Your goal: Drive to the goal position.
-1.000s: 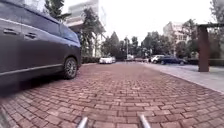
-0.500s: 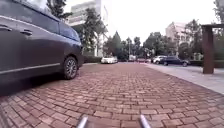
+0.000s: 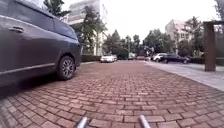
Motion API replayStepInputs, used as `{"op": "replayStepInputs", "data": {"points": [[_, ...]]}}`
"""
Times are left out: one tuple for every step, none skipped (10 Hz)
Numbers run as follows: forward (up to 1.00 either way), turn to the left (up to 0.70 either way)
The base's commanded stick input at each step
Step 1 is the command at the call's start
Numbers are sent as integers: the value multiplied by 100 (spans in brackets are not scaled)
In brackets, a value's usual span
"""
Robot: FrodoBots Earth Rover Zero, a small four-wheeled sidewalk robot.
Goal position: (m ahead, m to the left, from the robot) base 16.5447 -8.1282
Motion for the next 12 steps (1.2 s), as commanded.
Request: {"op": "replayStepInputs", "data": {"points": [[45,0],[45,0],[45,0],[45,0],[45,0],[45,0],[45,0],[45,0],[45,0],[45,0],[45,0],[45,0]]}}
